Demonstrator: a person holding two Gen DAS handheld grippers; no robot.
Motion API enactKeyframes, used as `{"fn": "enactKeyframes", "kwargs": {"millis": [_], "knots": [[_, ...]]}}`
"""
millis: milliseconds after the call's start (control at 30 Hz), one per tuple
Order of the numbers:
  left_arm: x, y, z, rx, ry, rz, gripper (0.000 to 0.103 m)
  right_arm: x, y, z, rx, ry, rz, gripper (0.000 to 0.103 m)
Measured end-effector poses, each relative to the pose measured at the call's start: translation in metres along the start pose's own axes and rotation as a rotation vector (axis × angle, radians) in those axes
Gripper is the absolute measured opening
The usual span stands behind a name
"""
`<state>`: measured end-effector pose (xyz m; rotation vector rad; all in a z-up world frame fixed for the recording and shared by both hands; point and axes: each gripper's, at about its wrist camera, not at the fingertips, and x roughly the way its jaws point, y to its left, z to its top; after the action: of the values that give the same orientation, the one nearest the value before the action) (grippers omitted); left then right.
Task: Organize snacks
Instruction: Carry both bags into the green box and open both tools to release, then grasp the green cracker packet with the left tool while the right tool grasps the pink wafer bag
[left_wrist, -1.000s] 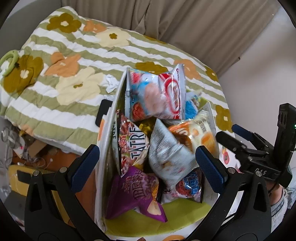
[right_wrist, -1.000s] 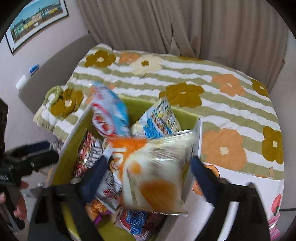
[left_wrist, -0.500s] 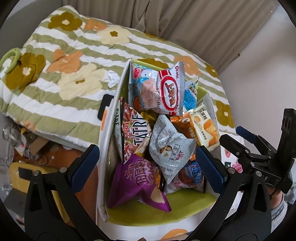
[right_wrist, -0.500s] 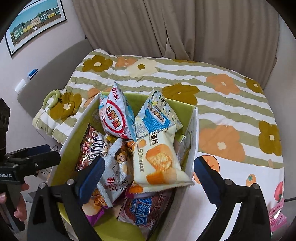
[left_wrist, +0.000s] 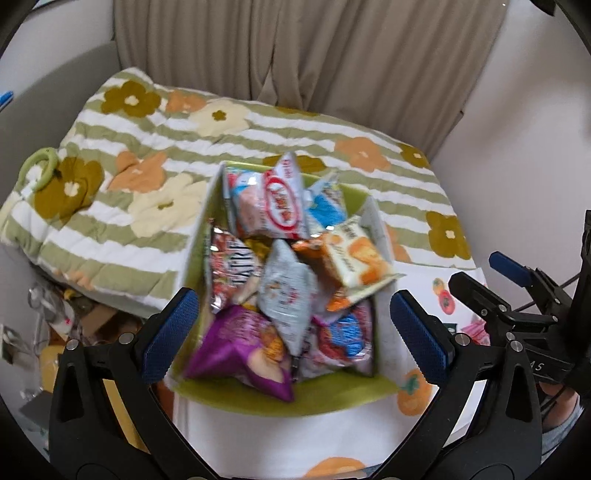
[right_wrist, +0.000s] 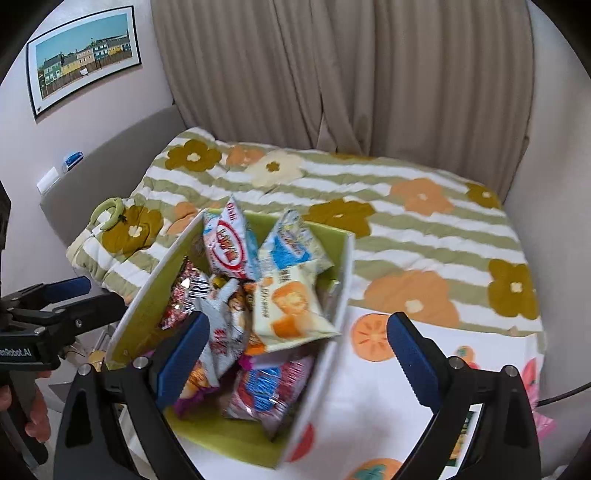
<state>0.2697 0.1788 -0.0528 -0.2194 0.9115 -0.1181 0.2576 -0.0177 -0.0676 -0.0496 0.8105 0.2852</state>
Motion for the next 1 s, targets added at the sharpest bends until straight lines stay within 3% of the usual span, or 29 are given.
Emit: {"fn": "enactKeyframes", "kwargs": {"millis": [300, 633, 800, 1000], "knots": [[0.002, -0.1, -0.037, 0.043, -0.002, -0.028, 0.103, -0.055, -0.065, -0.032, -0.021, -0.048, -0.066, 0.096], [0.032, -0.225, -0.089, 0.13, 0.06, -0.05, 0.103, -0.11, -0.16, -0.091, -0.012, -0.042, -0.197, 0.096], [0.058, -0.277, -0.113, 0.221, 0.111, -0.059, 0.103, -0.12, -0.204, -0.119, 0.005, 0.0, -0.234, 0.096], [0.118, -0.321, -0.138, 0.318, 0.218, -0.081, 0.102, -0.111, -0.24, -0.148, -0.027, 0.062, -0.294, 0.096]]}}
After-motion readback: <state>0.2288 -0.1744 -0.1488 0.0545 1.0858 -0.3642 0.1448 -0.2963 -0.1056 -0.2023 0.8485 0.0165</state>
